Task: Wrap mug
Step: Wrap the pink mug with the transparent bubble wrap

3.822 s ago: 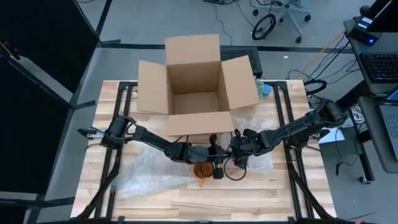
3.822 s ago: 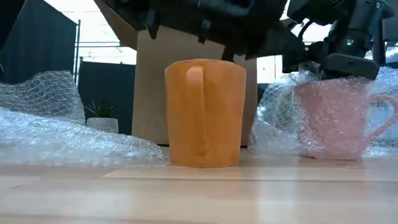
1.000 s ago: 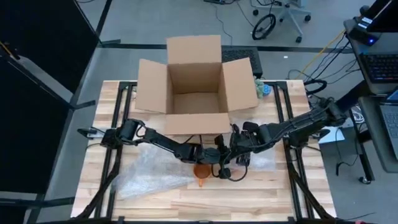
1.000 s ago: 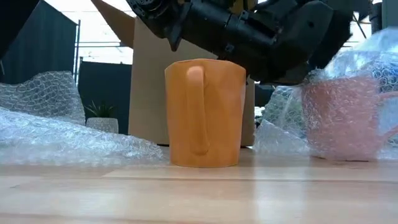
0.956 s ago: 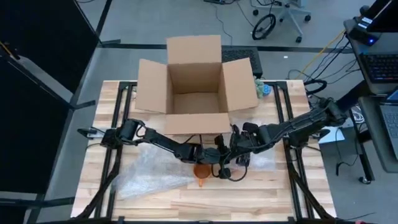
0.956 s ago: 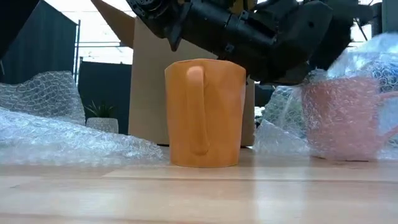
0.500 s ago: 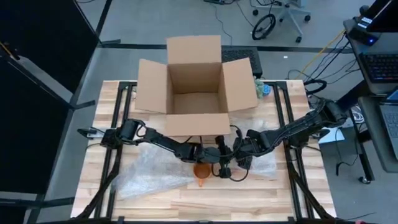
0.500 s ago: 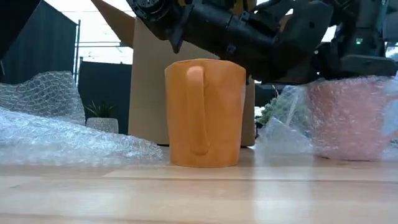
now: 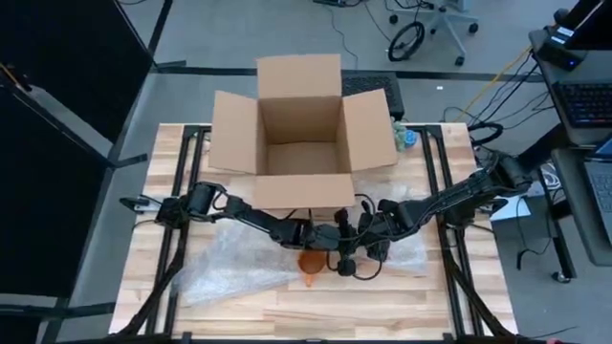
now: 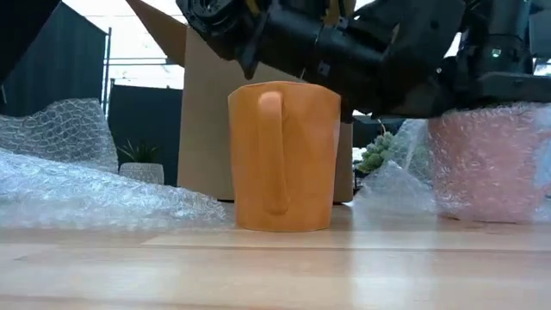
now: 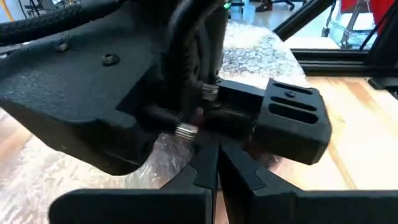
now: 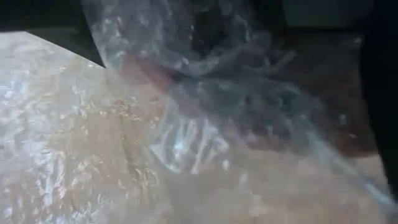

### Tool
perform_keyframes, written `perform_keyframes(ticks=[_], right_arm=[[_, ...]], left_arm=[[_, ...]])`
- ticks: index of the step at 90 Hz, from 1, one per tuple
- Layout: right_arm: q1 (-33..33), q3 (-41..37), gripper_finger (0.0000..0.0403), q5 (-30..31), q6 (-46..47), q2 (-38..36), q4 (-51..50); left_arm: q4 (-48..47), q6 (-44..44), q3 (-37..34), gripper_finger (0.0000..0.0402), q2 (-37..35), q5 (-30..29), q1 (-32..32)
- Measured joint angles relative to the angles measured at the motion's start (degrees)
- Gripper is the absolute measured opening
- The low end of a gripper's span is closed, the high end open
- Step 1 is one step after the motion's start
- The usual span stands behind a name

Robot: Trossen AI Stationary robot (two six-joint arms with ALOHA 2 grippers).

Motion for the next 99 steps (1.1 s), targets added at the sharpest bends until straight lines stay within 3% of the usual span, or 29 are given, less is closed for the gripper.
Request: perform_keyframes(ticks=[23, 55, 68, 85, 99], right_arm=[[0.5, 9.2, 0.0171, -0.8, -3.2, -0.6, -11.5], [2.1, 18.6, 0.0171, -0.1, -5.8, -0.5, -18.1], [3.0, 22.1, 0.0171, 4.4, -5.0, -0.8, -23.0], [3.4, 20.8, 0.0171, 12.8, -2.2, -1.9, -21.7], [3.5, 13.2, 0.0171, 11.7, -1.2, -1.9, -13.7]], left_arm=[[-0.9, -0.2, -0.2, 0.0, 0.3, -1.8, 0.3], [-0.7, -0.2, -0.3, 0.0, 0.3, -1.8, 0.3], [-0.7, -0.2, -0.3, 0.0, 0.3, -1.7, 0.2], [-0.6, -0.2, -0.3, 0.0, 0.3, -1.6, 0.2], [-0.6, -0.2, -0.3, 0.0, 0.3, -1.4, 0.2]])
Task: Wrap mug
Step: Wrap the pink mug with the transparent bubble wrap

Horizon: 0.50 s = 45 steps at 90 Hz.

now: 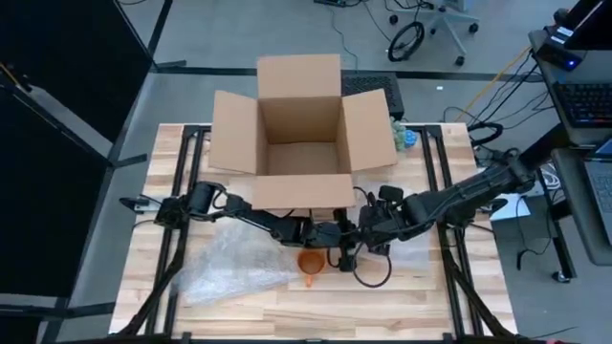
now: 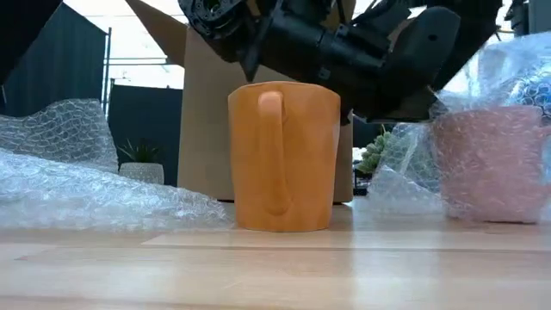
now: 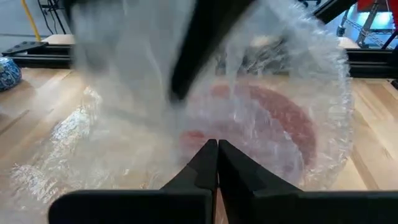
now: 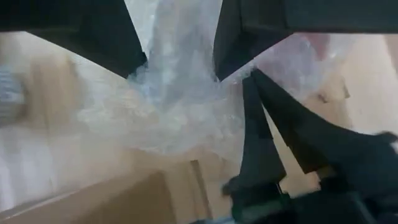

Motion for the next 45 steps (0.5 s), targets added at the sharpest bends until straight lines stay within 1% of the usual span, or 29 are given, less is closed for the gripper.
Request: perform_keyframes(ticks=[15, 24, 31, 45], right_arm=[[0.2, -11.8, 0.0171, -4.8, 5.2, 0.0, 7.4], [0.4, -17.1, 0.0171, -5.6, 7.8, -0.3, 13.4], [0.6, -19.0, 0.0171, -5.9, 8.8, 0.0, 16.2], [0.8, -19.0, 0.0171, -6.7, 6.9, -0.1, 17.6]], left_arm=[[0.1, 0.0, 0.0, 0.0, 0.0, 0.1, 0.0], [0.7, 0.0, 0.0, 0.0, 0.0, 0.4, 0.0], [2.4, 0.0, 0.0, 0.0, 0.2, 0.5, -0.1], [6.0, 0.9, -0.2, 0.0, 0.3, 1.6, -0.6]])
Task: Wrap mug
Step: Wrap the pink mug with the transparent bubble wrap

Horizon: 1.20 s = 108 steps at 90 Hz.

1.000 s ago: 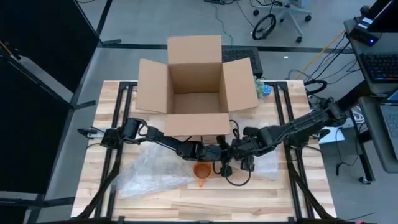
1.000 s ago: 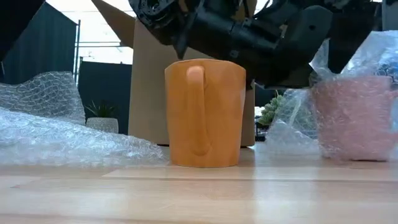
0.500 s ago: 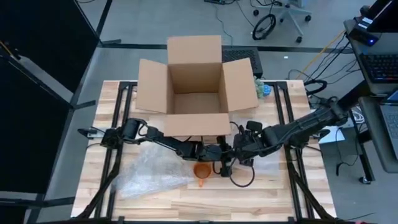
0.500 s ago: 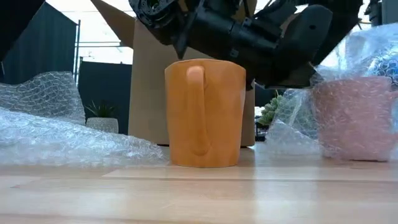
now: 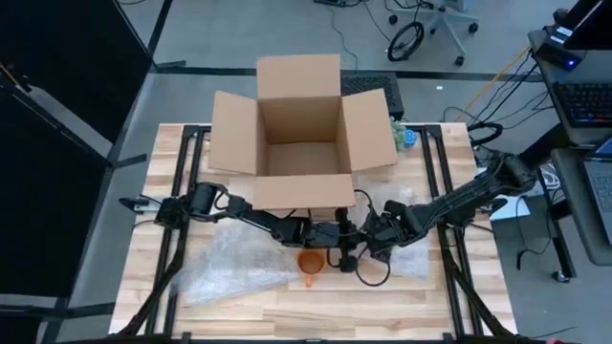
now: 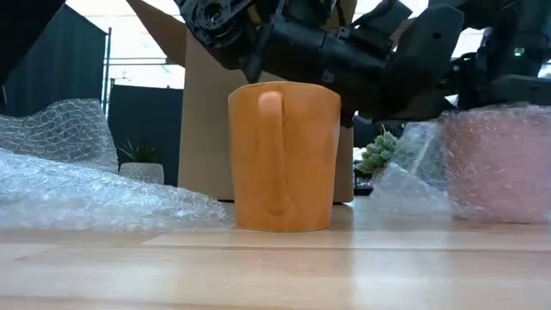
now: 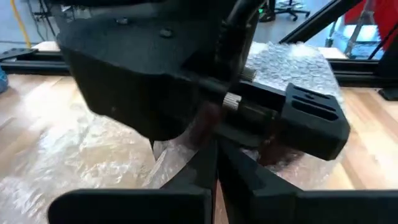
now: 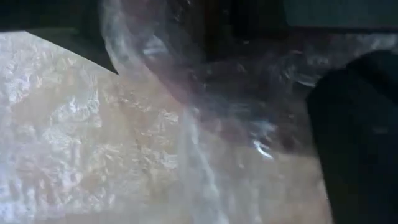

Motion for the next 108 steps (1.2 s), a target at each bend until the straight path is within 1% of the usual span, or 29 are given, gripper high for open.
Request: perform_keyframes(ticks=[10, 21, 29, 39, 59, 71, 90, 108], right_arm=[[0.0, 0.4, 0.0171, -0.8, -0.6, 0.1, 0.0], [0.1, 0.4, 0.0171, -1.3, -0.6, 0.1, 0.1], [0.1, 0.5, 0.0171, -1.3, -0.6, 0.1, 0.2], [0.1, 0.5, 0.0171, -1.3, -0.6, 0.1, 0.3], [0.1, 0.5, 0.0171, -1.2, -0.6, 0.1, 0.4], [0.0, 0.5, 0.0171, -1.9, -1.5, -0.2, 0.6], [0.4, 1.5, 0.0171, -3.0, -1.4, -4.1, -0.6], [0.4, 5.3, 0.0171, -2.4, -1.7, -8.7, -6.7]], left_arm=[[-0.2, 0.7, 0.3, 0.0, 0.0, 0.7, -0.1], [0.1, 2.3, 0.4, 0.0, 0.0, 6.1, 0.0], [0.4, 4.9, 0.4, 0.0, 0.0, 7.5, -0.4], [0.2, 7.1, 0.6, 0.0, -0.4, 7.6, -0.7], [-3.9, 7.1, 2.0, 0.0, -0.2, 7.7, -0.3], [-5.3, 5.5, 2.3, 0.0, 0.4, 8.2, 0.4], [-4.5, 5.1, 2.3, 0.0, 0.4, 7.6, 0.4], [-4.2, 5.1, 2.2, 0.0, 0.5, 7.0, 0.2]])
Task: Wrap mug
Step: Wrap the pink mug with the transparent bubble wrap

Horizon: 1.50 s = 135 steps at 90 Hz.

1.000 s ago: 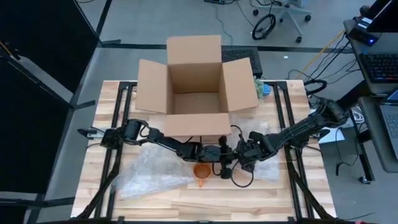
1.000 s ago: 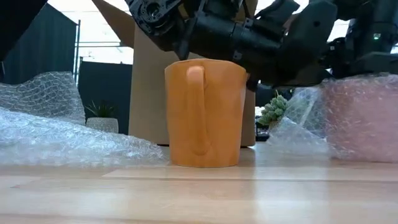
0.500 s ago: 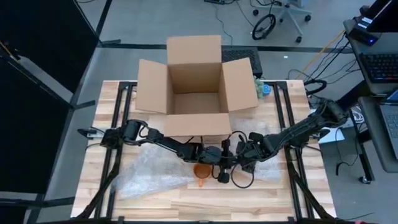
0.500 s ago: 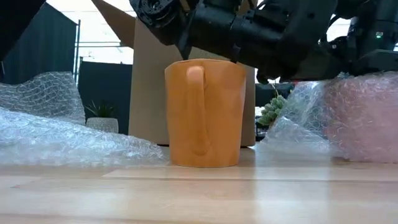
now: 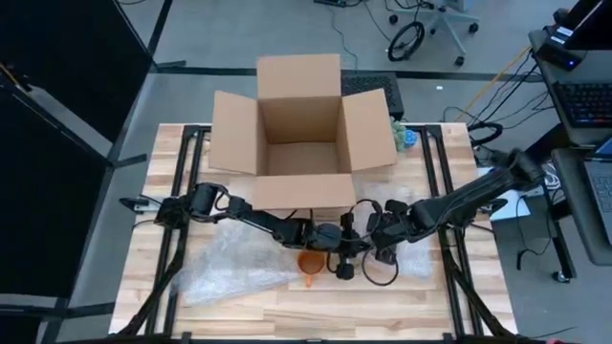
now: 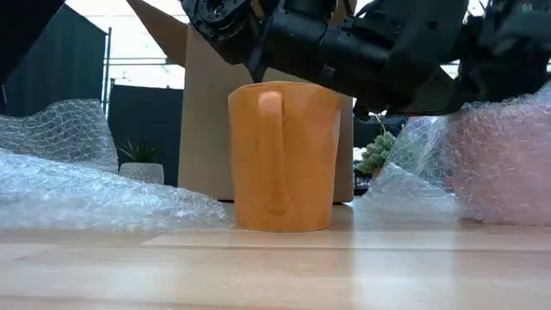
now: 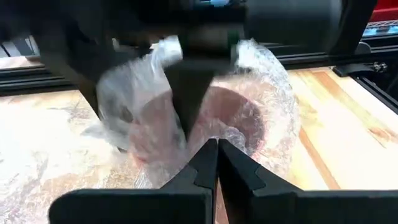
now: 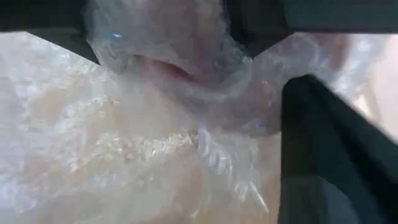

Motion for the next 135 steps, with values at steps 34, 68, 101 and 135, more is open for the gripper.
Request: perform_keyframes(ticks=[34, 68, 101, 135], right_arm=[[-0.1, 0.1, 0.0171, 8.4, 0.7, -3.3, -2.1], [0.9, -3.8, 0.0171, 9.4, 3.0, -1.1, -0.1], [2.2, -3.1, 0.0171, 6.3, 2.9, -2.5, 0.5], [2.3, -1.4, 0.0171, 1.9, 4.4, -2.8, 0.9]], left_arm=[[0.3, 0.0, 0.0, 0.0, 0.1, 0.0, 0.1], [0.1, 0.0, -0.1, 0.0, -0.3, -0.1, 0.1], [-0.8, 0.1, -0.2, 0.0, -1.1, -1.8, 0.4], [-1.3, 0.0, -0.2, 0.0, -1.3, -1.8, 0.4]])
